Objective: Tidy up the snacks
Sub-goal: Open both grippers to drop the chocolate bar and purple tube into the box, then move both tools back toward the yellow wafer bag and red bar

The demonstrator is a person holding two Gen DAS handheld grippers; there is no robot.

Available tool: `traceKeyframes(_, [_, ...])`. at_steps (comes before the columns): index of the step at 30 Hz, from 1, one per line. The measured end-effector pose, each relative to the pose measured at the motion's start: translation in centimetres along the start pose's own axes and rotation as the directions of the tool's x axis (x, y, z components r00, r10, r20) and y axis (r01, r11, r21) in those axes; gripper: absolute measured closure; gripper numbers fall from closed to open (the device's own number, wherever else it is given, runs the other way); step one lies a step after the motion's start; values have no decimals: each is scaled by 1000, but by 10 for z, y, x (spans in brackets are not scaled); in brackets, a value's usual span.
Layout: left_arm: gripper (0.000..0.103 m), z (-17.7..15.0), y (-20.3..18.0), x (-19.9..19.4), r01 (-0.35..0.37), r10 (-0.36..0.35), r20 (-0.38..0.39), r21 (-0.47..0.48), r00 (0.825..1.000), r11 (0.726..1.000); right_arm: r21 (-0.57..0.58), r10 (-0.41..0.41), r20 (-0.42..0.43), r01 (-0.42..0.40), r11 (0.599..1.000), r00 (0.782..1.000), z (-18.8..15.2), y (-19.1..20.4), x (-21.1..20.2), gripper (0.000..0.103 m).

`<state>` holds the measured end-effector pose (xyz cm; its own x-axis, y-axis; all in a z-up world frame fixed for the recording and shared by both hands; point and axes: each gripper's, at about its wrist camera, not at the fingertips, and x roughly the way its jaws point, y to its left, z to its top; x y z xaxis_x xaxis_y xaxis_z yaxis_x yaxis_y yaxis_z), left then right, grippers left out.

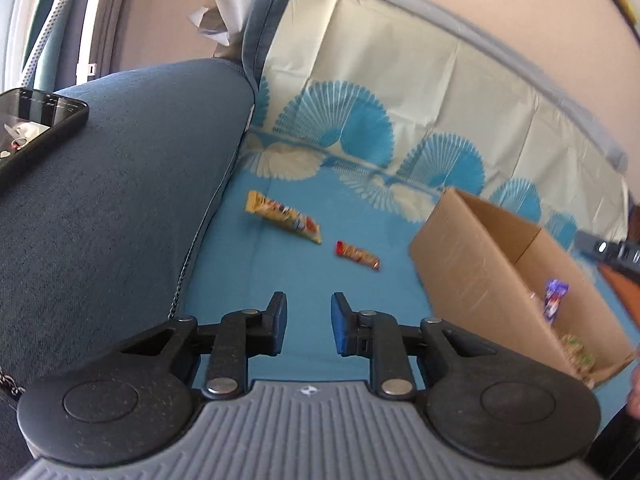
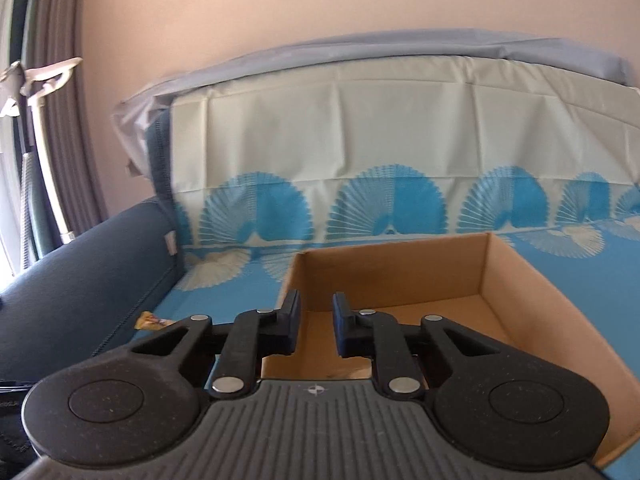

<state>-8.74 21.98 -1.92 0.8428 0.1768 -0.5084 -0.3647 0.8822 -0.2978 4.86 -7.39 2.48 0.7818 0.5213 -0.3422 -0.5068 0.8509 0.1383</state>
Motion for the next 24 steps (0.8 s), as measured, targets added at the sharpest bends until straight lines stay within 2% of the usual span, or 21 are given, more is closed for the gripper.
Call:
traceKeyframes(2, [78,5,0,2,5,-5,12,-8,1000,1000,-21,66,-3,-66,998,998,0,14,0,85])
traceKeyframes(4, [78,8,-6,16,-21,22,-39,21,999,1000,-27,135,-32,-136,990,990,0,27,4,85])
traceKeyframes(6, [76,13,-15,31,-14,19,-64,70,998,997,-42,177,-53,-180,983,983,-1,40,7,85])
traceKeyframes(8, [68,25,-27,50,-2,14,-77,155,997,988,-48,211,-83,-216,975,974,-1,49,11,85])
traceKeyframes(10, [52,40,-41,78,-19,41,-80,257,996,966,-46,233,-109,-239,970,966,-3,55,15,85])
traceKeyframes(12, [41,57,-47,110,-25,55,-85,318,995,948,-44,249,-130,-256,966,960,-4,60,19,84])
traceKeyframes(15, [34,76,-52,165,-61,108,-100,390,989,919,-44,269,-151,-279,959,951,-4,62,24,84])
traceKeyframes(17, [31,83,-52,199,-78,146,-124,437,981,896,-30,277,-165,-286,958,947,-5,60,26,84])
traceKeyframes(18, [28,83,-52,217,-78,170,-155,471,973,879,-22,283,-170,-290,957,944,-5,59,27,83])
traceKeyframes(21, [28,77,-48,256,-90,251,-219,557,943,825,-19,288,-187,-297,955,939,-7,56,31,81])
traceKeyframes(23, [28,72,-42,268,-83,274,-252,578,928,812,-13,299,-193,-308,951,934,-7,55,32,80])
traceKeyframes(24, [33,70,-36,272,-80,284,-273,578,919,812,-13,300,-194,-309,951,934,-7,55,33,79])
